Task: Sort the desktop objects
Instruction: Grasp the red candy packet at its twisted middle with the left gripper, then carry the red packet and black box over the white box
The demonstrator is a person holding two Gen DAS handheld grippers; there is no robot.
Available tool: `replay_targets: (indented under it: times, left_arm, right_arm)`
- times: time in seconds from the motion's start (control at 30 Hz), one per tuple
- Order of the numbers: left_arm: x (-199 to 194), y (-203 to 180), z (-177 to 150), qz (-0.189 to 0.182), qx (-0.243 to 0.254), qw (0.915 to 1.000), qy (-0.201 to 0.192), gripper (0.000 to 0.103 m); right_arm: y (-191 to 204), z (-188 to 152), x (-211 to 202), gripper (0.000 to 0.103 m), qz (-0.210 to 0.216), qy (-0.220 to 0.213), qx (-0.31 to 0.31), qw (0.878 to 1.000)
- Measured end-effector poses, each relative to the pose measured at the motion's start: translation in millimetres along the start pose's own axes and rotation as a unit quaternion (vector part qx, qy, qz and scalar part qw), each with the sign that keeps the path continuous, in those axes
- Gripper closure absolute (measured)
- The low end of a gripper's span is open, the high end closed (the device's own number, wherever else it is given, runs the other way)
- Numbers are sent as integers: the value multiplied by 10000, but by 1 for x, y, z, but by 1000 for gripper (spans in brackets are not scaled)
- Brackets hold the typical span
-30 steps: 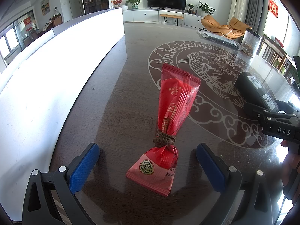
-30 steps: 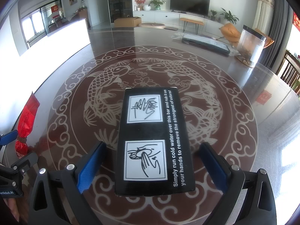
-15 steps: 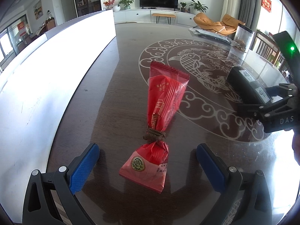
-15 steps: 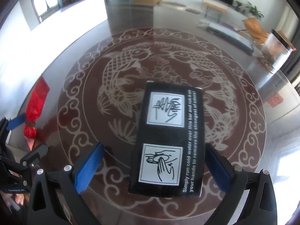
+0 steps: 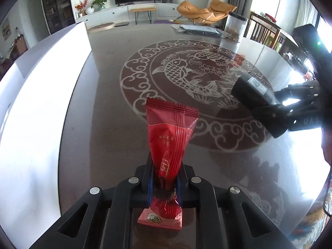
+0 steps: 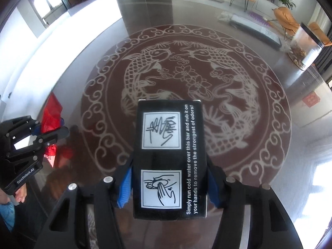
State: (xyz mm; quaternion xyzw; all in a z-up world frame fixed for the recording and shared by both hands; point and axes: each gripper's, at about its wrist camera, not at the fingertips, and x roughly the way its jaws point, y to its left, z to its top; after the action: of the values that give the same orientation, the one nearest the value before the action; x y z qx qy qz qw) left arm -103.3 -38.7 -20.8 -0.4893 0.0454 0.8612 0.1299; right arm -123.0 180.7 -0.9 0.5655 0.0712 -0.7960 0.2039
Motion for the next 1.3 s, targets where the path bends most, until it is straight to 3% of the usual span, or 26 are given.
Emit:
replay_targets:
  times: [0.13,0.3,0.47,0.63,0.77,0.9,1.0,1.13,1.3]
  left_arm:
    - [-32,13,-24,-162,-580,9977,-301,87]
    - [-83,28,-25,-328,-1079,9907,-762,87]
    - [-140,54,-8,-277,-1247,9848,-1179,87]
    - [-187,118,5,84,-1576,9779,-1372,87]
    - [-186,184,9,563,-1940,9736,-1066,87]
    - [-158,243,14,900,-2287,9678,-554,87]
    - [-128,275,12,1017,-2545,9616,-166,87]
    - [-102,302,-7,945,-2835,9541,200,87]
    - [-89,308,-17,1000,-2821,9535,364,86]
  right_arm:
    - [1,-25,-19,44,242,-148,123,9995]
    - [15,-19,-24,44,449,-206,48,9988]
    - [57,21,-42,44,592,-516,-360,9963]
    - [122,85,-76,44,889,-1027,-847,9871]
    - [198,140,-90,44,1323,-1339,-1276,9738]
    - [281,193,-63,44,1584,-1326,-1612,9650]
    - [323,220,-17,44,1655,-973,-1619,9680]
    - [348,243,56,44,1673,-329,-1335,9763]
    - [363,249,121,43,1544,270,-1239,9798]
